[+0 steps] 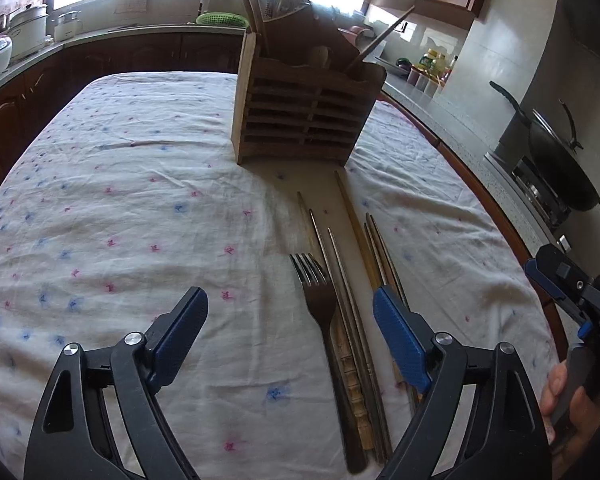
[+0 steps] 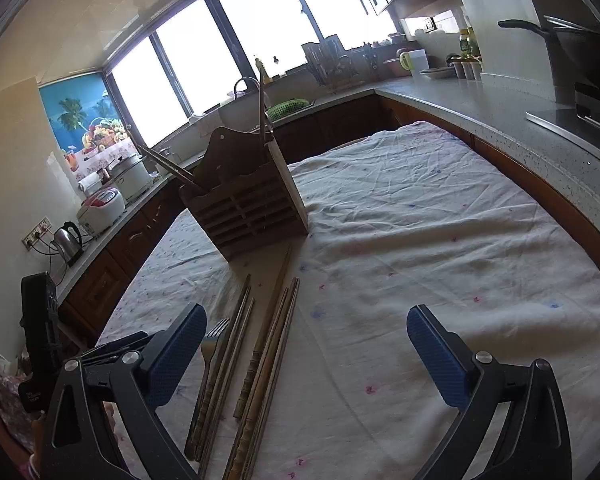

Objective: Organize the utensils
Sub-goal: 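Move both open tools back down to the remaining utensils, then grasp the fork by its handle with the left tool while the right tool grasps a metal chopstick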

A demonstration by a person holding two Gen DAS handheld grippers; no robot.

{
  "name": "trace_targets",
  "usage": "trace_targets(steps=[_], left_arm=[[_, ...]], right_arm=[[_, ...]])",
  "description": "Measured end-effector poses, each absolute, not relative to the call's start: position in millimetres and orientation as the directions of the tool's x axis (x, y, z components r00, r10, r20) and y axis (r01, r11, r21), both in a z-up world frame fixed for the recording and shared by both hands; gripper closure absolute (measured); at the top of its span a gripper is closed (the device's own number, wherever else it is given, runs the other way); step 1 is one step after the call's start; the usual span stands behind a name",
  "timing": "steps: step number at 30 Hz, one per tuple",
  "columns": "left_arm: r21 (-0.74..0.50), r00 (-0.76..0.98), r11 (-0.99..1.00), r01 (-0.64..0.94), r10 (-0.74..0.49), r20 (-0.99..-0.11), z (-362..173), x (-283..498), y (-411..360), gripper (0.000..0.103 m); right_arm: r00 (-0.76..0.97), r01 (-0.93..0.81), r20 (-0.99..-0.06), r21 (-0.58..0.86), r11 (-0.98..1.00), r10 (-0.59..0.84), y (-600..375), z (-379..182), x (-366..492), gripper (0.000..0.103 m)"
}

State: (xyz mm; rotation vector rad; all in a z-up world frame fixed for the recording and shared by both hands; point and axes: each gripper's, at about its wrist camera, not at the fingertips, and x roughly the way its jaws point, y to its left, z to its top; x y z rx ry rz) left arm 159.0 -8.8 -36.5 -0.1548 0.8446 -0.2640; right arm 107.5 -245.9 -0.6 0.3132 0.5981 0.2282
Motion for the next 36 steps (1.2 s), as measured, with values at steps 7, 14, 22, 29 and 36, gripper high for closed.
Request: trace_targets(steps=[7, 14, 22, 29, 36], left_arm=[[-0.17, 0.547, 0.964, 0.204, -0.256, -0.797, -62.3, 182.7, -33.7, 0.053], [-0.141, 0.552, 0.964, 0.225, -0.245, -0.797, -61.8, 180.4, -20.9, 0.076], [-0.194, 0.531, 0.965, 0.179, -0.26, -0.807, -59.8, 176.7, 9.3, 0.075], [-0.174, 0.543, 0.968, 0.178, -0.244, -0.803, -60.8, 179.9, 4.6, 0.075], [-0.206, 0.53, 0.963, 0.174, -0.267, -0.804, -60.5, 188.5, 4.7, 0.07]], right_arm=[[0.78, -0.103, -0.549, 0.361, 0.927, 0.3, -247.9, -7.4, 119.6, 0.019], [0.747, -0.108, -0.59, 0.35, 0.931, 0.308, -240.2, -15.9, 133.8, 0.043], [0.658, -0.154, -0.675, 0.312, 0.937, 0.333, -208.8, -37.3, 170.0, 0.068], [0.591, -0.18, -0.757, 0.213, 0.96, 0.279, -179.1, -59.6, 202.7, 0.089], [0.579, -0.19, -0.779, 0.157, 0.969, 0.24, -174.0, -60.2, 208.3, 0.095]])
